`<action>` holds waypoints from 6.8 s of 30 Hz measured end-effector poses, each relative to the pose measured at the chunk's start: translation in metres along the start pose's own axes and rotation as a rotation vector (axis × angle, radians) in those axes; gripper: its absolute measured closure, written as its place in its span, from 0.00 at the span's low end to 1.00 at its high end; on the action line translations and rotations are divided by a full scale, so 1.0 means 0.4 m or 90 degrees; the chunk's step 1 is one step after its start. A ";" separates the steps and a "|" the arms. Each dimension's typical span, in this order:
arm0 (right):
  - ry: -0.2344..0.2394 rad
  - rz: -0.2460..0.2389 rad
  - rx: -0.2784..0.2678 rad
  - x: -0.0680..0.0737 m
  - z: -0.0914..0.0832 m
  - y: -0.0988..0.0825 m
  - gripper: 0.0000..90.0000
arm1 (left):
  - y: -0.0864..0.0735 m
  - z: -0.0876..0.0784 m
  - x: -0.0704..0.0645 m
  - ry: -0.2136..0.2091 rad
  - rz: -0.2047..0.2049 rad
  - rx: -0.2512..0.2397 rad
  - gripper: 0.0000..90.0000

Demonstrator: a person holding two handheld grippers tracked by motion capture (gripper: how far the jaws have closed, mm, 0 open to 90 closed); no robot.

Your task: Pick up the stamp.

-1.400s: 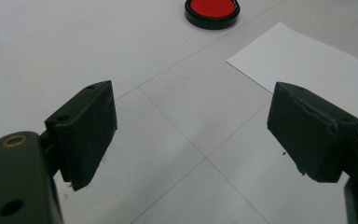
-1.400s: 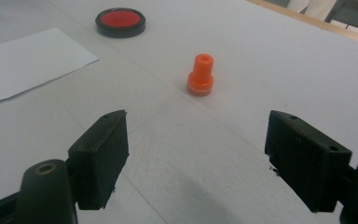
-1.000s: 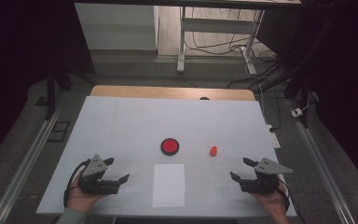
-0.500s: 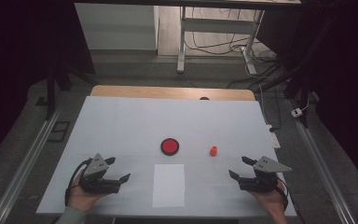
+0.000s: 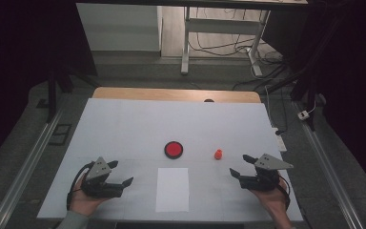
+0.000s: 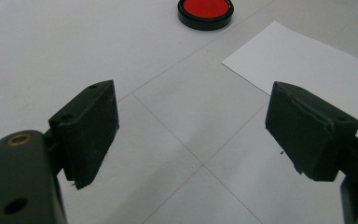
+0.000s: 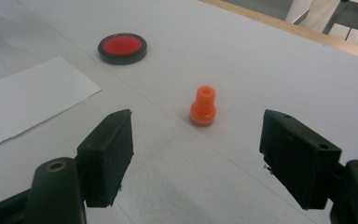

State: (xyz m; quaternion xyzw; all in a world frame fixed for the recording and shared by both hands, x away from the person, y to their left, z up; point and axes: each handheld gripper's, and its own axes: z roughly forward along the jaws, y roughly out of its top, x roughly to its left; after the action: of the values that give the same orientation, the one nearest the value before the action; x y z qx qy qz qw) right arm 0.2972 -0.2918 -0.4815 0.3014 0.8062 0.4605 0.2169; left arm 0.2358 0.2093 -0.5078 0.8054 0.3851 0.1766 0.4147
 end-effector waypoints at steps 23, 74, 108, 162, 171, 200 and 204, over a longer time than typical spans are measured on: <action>0.005 0.010 0.025 -0.014 0.089 0.082 0.29 | -0.002 0.002 0.001 0.003 -0.001 0.002 0.19; -0.007 0.009 0.110 -0.033 0.253 0.035 0.64 | -0.002 0.009 0.004 0.001 0.003 0.013 0.19; -0.012 0.002 0.084 -0.034 0.231 0.045 0.81 | -0.002 0.017 0.001 -0.001 0.005 0.019 0.19; 0.059 -0.005 -0.023 0.068 0.170 0.125 0.80 | -0.002 0.019 0.000 0.004 0.006 0.022 0.19; 0.078 -0.010 -0.028 0.091 0.175 0.137 0.81 | -0.002 0.018 0.000 0.004 0.005 0.021 0.20; 0.127 -0.021 -0.035 0.146 0.190 0.155 0.80 | 0.000 0.020 -0.002 0.002 0.005 0.020 0.19; 0.140 -0.024 -0.034 0.159 0.192 0.160 0.80 | 0.000 0.021 -0.002 0.002 0.004 0.019 0.19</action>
State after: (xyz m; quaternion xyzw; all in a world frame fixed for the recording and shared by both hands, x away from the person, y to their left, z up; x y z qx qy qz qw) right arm 0.3176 -0.1758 -0.4674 0.2283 0.8180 0.5080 0.1439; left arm 0.2403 0.2042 -0.5128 0.8124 0.3857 0.1736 0.4014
